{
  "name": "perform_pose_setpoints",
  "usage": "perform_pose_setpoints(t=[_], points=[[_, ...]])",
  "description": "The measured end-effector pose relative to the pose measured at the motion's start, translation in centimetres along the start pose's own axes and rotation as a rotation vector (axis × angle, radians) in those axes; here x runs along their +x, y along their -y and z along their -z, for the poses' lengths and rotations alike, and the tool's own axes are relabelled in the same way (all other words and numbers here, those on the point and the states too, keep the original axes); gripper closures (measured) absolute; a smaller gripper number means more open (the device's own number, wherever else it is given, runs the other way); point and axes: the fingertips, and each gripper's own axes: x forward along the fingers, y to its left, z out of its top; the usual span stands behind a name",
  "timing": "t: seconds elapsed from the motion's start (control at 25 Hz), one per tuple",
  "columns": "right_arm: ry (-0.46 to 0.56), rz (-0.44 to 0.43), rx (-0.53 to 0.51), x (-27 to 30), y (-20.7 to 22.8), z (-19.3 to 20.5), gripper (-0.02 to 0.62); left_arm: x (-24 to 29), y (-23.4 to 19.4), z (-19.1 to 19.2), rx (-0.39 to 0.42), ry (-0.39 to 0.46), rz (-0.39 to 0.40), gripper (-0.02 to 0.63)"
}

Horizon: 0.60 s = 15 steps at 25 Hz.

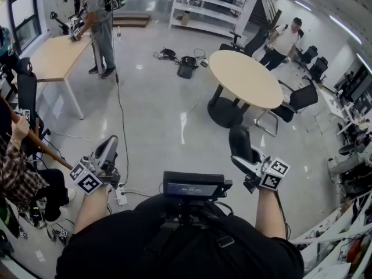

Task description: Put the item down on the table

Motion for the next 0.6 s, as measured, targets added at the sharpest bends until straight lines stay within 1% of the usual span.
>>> perform_pose_setpoints(t=[0.12,0.28,0.4,0.48,0.6], points=[[-0.008,0.003,0.010,-0.3,2.1,0.0,0.310,2.3,-0.4,1.0,-0.006,-0.017,0.003,0.604],[0.018,-0.013,0.031,-1.4,6.2,-0.2,0.310,5.7,0.1,2.7,0.012,-0.043,-0.005,0.604],[0.039,-0.054,0.032,-2.0,10.4,-0.5,0.310,8.7,0.8,4.1,0.050,-0.044,-0.026,0.604],[0.048,-0.083,0.037,-2.2,13.4,-0.4,0.310,10.5,1.1,5.1,0.071,-0.034,-0.054,0.604],[0.041,-0.124,0.035,-3.2,17.7,-0.8,0.310,13.8,2.3,6.9,0.090,-0.024,-0.089,0.604]])
